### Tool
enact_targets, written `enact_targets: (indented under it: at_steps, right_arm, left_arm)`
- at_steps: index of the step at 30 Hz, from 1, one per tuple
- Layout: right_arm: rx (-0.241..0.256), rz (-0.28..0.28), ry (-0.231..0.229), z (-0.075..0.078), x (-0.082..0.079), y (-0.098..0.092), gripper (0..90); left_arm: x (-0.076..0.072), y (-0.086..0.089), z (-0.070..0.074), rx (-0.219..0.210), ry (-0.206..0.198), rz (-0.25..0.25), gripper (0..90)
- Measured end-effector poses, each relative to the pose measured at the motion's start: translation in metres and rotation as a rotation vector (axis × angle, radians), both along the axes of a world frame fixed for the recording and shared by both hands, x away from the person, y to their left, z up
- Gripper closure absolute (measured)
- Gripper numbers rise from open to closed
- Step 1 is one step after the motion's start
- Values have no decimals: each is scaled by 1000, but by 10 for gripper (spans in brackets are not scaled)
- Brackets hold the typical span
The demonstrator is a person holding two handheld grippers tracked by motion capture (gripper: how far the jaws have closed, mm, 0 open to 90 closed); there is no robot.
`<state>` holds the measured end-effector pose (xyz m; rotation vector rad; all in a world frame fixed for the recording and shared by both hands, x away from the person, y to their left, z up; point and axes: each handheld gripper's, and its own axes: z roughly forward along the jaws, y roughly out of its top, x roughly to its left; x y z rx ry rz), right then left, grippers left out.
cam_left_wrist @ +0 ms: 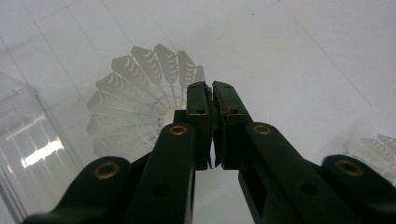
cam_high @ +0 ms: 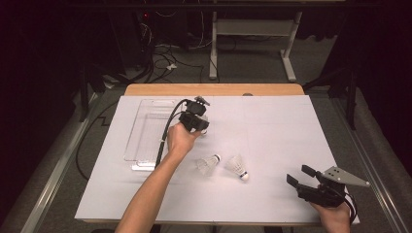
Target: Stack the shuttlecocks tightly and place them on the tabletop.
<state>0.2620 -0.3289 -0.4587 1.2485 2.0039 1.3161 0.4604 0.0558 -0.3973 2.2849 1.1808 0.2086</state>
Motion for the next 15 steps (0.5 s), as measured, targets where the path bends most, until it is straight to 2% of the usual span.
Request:
enact_targets:
  at_steps: [7, 15]
  right_arm:
    - [2, 3, -1, 0, 0, 0, 275]
    - [4, 4, -1, 0, 0, 0, 275]
  left_arm:
    - [0, -9, -3, -10, -5, -11, 809]
    - [2, -14, -5, -19, 5, -28, 840]
